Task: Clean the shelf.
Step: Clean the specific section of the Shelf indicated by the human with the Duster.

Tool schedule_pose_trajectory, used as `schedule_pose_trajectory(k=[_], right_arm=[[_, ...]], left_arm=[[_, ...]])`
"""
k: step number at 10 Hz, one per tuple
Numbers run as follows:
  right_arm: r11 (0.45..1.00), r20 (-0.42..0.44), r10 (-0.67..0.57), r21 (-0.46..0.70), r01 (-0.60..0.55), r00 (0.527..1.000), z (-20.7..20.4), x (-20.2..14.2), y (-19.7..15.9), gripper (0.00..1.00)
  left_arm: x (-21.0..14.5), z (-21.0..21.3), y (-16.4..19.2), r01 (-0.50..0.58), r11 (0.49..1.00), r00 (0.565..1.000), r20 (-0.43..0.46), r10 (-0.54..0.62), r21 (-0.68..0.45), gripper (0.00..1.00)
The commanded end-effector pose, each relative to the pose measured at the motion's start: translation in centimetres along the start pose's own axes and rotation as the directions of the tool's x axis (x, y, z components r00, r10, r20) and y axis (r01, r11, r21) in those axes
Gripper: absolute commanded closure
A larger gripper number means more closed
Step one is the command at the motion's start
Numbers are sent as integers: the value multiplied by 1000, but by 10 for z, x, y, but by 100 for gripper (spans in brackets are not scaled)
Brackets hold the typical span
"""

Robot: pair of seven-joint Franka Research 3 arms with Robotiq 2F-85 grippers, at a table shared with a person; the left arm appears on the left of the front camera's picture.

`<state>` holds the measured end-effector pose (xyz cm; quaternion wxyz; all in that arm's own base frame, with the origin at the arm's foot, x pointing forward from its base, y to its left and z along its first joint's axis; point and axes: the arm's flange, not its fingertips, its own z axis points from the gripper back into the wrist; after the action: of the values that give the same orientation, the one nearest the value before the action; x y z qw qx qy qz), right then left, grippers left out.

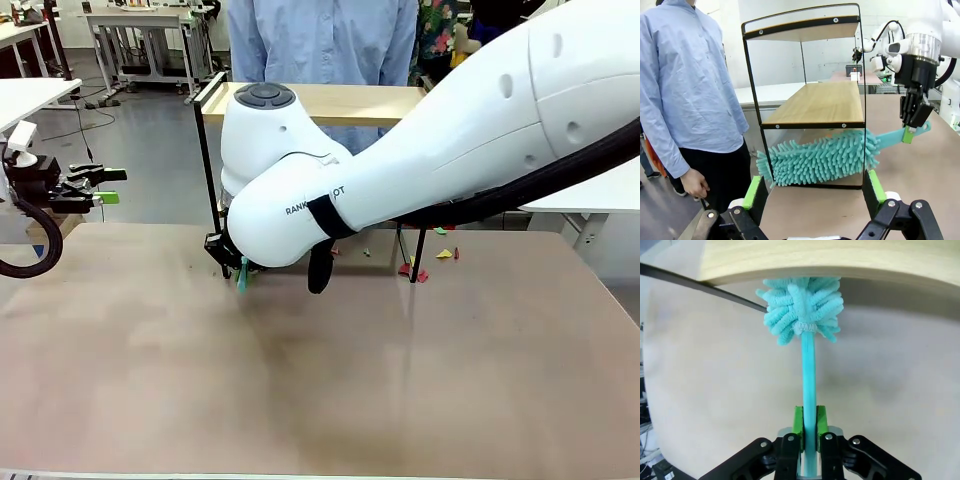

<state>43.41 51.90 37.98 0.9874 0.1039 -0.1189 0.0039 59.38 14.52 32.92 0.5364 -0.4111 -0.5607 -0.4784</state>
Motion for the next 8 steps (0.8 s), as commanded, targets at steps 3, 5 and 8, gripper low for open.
schedule_pose_trajectory(k=[3,5,8], right_arm=[[998,-103,-27,-52,21,994,-18,5,0,87],[999,-44,-19,-39,17,999,-17,0,-4,87],[999,-61,-24,-47,22,998,-21,0,-3,87]], left_arm=[[4,-1,-3,2,1000,1000,-4,-2,-3,0],[4,-1,-3,2,1000,1000,-4,-2,-3,0],[4,-1,-3,2,1000,1000,-4,-2,-3,0]])
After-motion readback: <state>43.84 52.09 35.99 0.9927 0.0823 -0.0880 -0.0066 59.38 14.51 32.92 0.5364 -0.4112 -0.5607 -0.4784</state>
